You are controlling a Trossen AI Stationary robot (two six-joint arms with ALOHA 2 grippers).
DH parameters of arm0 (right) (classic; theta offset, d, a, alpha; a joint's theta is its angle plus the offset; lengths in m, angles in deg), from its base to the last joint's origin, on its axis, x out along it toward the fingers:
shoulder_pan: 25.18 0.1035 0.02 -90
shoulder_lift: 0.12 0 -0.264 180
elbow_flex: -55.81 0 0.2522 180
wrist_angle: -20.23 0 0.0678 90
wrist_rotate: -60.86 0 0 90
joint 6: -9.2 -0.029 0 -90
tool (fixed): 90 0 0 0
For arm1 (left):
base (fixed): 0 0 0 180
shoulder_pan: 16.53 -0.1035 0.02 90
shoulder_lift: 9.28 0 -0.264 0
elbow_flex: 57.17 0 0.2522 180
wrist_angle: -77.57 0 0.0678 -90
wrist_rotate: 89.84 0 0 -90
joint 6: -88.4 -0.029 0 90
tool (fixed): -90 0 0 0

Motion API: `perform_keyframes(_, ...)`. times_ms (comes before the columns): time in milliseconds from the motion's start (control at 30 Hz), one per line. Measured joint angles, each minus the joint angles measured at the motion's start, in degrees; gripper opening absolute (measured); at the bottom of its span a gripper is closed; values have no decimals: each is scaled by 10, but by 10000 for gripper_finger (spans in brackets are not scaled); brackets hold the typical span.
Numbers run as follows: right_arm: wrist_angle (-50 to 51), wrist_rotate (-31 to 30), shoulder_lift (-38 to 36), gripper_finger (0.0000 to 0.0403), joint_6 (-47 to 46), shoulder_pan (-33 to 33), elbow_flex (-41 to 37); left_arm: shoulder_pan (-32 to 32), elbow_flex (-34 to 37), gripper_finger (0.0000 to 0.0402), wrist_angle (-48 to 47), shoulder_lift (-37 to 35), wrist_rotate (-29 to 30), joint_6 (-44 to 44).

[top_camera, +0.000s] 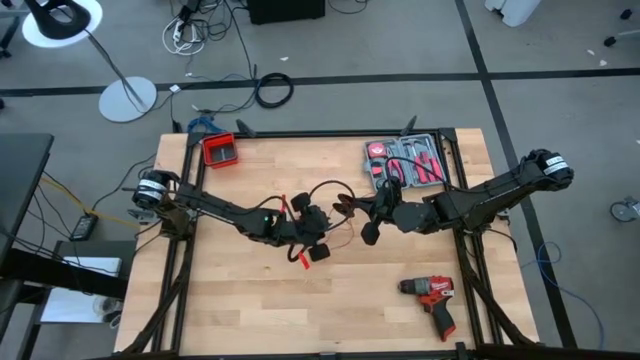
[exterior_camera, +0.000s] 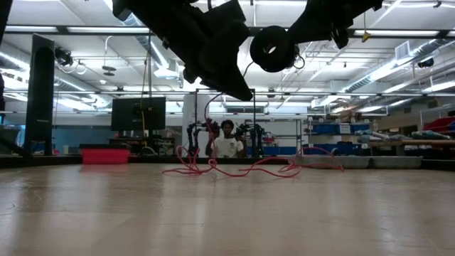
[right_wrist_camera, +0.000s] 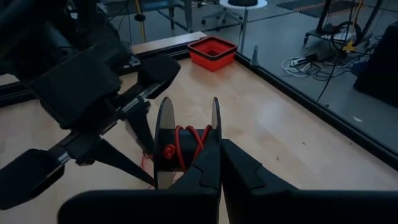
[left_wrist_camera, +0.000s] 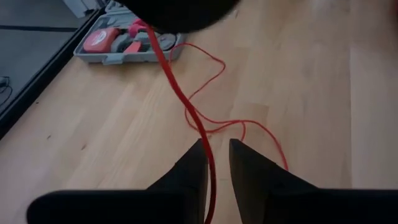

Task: Coil cords
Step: Coil the red wire onto the black spool

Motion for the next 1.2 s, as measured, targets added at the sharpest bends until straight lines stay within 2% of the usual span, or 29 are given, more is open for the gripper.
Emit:
perform_keyframes(667, 10, 1, -1, 0, 6, 0, 0, 13, -1, 67, -83, 0, 5, 2)
perform_keyframes(1200, 19, 1, -1, 0, 5, 0, 0, 13, -43, 67, -149, 0, -5, -13)
